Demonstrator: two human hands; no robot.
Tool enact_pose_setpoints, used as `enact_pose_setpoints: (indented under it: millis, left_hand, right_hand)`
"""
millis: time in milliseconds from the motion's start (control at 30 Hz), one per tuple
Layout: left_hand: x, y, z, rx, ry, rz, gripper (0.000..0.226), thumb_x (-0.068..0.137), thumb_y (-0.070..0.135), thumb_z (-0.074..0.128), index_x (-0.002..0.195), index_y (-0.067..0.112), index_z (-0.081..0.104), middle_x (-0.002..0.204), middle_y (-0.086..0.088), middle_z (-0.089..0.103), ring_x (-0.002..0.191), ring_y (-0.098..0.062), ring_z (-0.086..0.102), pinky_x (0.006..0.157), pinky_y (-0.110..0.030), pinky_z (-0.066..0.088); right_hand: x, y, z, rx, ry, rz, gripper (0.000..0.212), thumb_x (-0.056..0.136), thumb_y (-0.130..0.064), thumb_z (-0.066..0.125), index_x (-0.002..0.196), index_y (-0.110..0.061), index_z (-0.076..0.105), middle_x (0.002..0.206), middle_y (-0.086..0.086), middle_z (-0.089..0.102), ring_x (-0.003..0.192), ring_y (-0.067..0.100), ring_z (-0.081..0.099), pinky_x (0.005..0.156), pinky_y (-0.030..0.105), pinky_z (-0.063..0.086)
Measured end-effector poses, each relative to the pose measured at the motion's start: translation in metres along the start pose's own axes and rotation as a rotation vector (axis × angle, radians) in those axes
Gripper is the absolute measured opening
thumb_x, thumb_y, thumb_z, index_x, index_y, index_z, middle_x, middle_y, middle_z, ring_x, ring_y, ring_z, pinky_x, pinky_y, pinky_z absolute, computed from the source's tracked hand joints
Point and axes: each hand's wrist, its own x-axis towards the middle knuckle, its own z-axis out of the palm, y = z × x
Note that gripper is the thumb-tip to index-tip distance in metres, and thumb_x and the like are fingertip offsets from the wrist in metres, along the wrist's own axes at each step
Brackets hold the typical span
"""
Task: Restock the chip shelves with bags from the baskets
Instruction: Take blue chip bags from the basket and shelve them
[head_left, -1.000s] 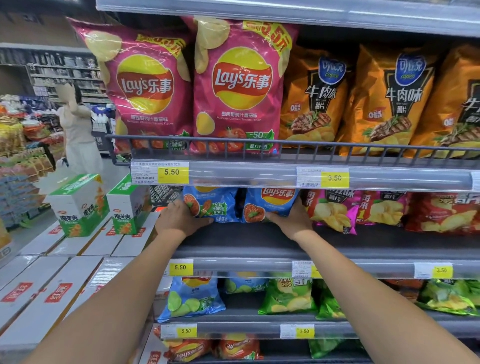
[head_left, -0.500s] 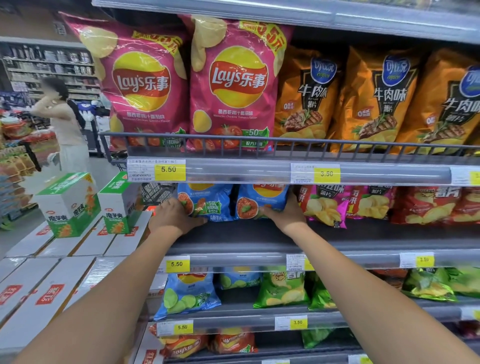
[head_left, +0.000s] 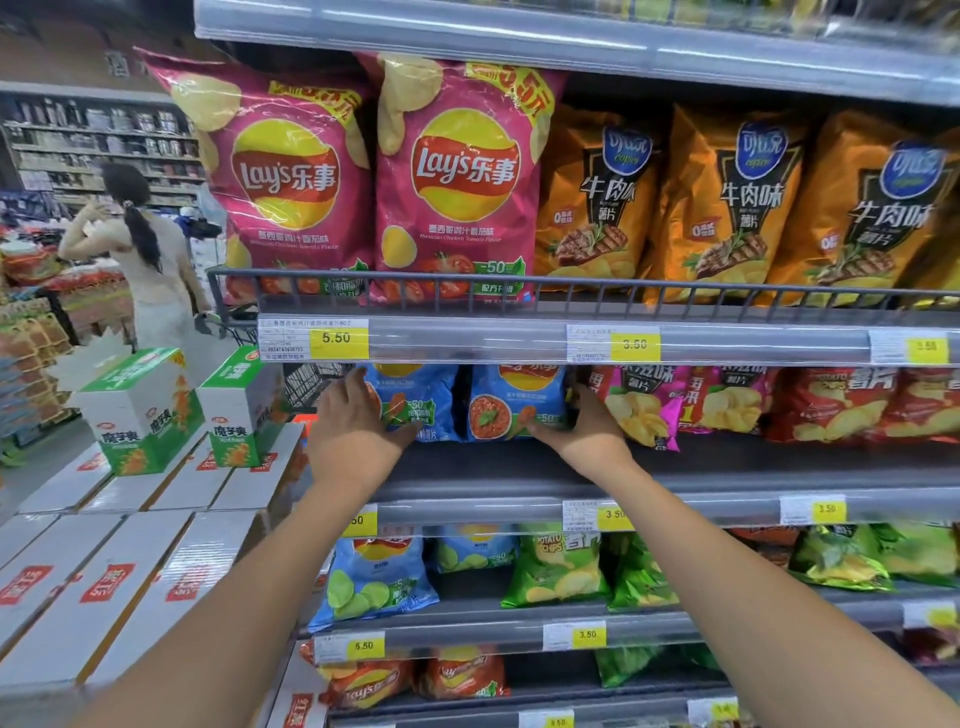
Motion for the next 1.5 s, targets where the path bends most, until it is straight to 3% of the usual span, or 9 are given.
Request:
enact_pose_setpoints:
  millis: [167, 300, 467, 533, 700, 800, 967, 1267, 1500]
  left_hand:
    - [-0.021, 0.051, 0.017, -0.039, 0.072, 0.236, 0.062, 0.081, 0.046, 0.083, 0.128, 0.011, 0.064, 0.119, -0.014, 0.066, 0.112, -0.04, 0.061, 0.096, -0.049, 0.048]
    - [-0.037, 0.104, 0.031, -0.252, -0.034, 0.331, 0.042, 0.095, 0.044, 0.071, 0.13, 0.021, 0.064, 0.118, -0.003, 0.065, 0.112, -0.029, 0.06, 0.089, -0.043, 0.054]
    - [-0.045, 0.172, 0.054, -0.429, -0.308, 0.297, 0.037, 0.103, 0.026, 0.059, 0.139, 0.017, 0.059, 0.114, -0.018, 0.07, 0.097, -0.035, 0.066, 0.08, -0.037, 0.047]
    - [-0.043, 0.195, 0.068, -0.518, -0.353, 0.248, 0.044, 0.102, 0.024, 0.059, 0.146, 0.025, 0.054, 0.124, -0.01, 0.069, 0.1, -0.03, 0.067, 0.085, -0.037, 0.054]
    - [-0.025, 0.243, 0.101, -0.493, -0.378, 0.115, 0.042, 0.097, 0.014, 0.059, 0.138, 0.014, 0.056, 0.136, -0.011, 0.063, 0.123, -0.034, 0.061, 0.103, -0.042, 0.051]
    - [-0.018, 0.256, 0.117, -0.472, -0.396, -0.004, 0.042, 0.096, 0.017, 0.061, 0.137, 0.013, 0.05, 0.136, -0.014, 0.061, 0.122, -0.036, 0.061, 0.095, -0.04, 0.051]
    - [-0.014, 0.256, 0.142, -0.494, -0.407, -0.162, 0.075, 0.095, 0.036, 0.068, 0.156, 0.02, 0.029, 0.146, -0.009, 0.057, 0.127, -0.037, 0.06, 0.088, -0.033, 0.044]
    - [-0.014, 0.261, 0.154, -0.434, -0.324, -0.125, 0.049, 0.095, 0.037, 0.064, 0.141, 0.025, 0.049, 0.139, -0.003, 0.062, 0.125, -0.034, 0.061, 0.093, -0.038, 0.05]
    - [-0.015, 0.259, 0.165, -0.348, -0.294, -0.118, 0.054, 0.09, 0.039, 0.065, 0.14, 0.027, 0.05, 0.142, -0.002, 0.059, 0.131, -0.035, 0.056, 0.103, -0.047, 0.051]
  right_hand:
    - [-0.014, 0.016, -0.026, -0.052, 0.089, -0.047, 0.071, 0.076, -0.056, 0.081, 0.134, -0.024, 0.057, 0.127, 0.0, 0.066, 0.118, 0.026, 0.062, 0.094, 0.034, 0.052]
    - [-0.02, 0.041, -0.053, -0.007, 0.217, 0.012, 0.039, 0.082, -0.035, 0.084, 0.112, -0.022, 0.063, 0.11, -0.003, 0.067, 0.107, 0.026, 0.067, 0.081, 0.027, 0.047]
    - [-0.015, 0.072, -0.091, -0.061, 0.274, 0.157, 0.081, 0.073, -0.048, 0.089, 0.133, -0.014, 0.047, 0.133, 0.013, 0.05, 0.108, 0.037, 0.062, 0.085, 0.04, 0.053]
    - [-0.008, 0.081, -0.102, -0.063, 0.203, 0.19, 0.091, 0.074, -0.053, 0.087, 0.141, -0.013, 0.041, 0.14, 0.014, 0.048, 0.116, 0.038, 0.059, 0.091, 0.042, 0.052]
    - [0.017, 0.095, -0.113, -0.098, 0.148, 0.116, 0.048, 0.083, -0.037, 0.079, 0.122, -0.019, 0.057, 0.116, 0.008, 0.066, 0.107, 0.033, 0.065, 0.085, 0.039, 0.054]
    - [0.027, 0.1, -0.118, -0.118, 0.109, 0.073, 0.041, 0.087, -0.031, 0.076, 0.121, -0.017, 0.058, 0.115, 0.01, 0.069, 0.105, 0.032, 0.066, 0.08, 0.034, 0.051]
    - [0.041, 0.108, -0.12, -0.135, 0.025, 0.011, 0.051, 0.093, -0.029, 0.074, 0.137, -0.012, 0.055, 0.138, 0.009, 0.061, 0.122, 0.031, 0.061, 0.094, 0.031, 0.048]
    - [0.058, 0.113, -0.118, -0.103, -0.037, -0.061, 0.065, 0.095, -0.033, 0.07, 0.151, -0.013, 0.042, 0.149, 0.009, 0.053, 0.132, 0.032, 0.054, 0.101, 0.034, 0.045]
    - [0.064, 0.124, -0.117, -0.084, -0.075, -0.097, 0.067, 0.095, -0.032, 0.068, 0.153, -0.011, 0.04, 0.152, 0.01, 0.05, 0.135, 0.032, 0.051, 0.107, 0.035, 0.044]
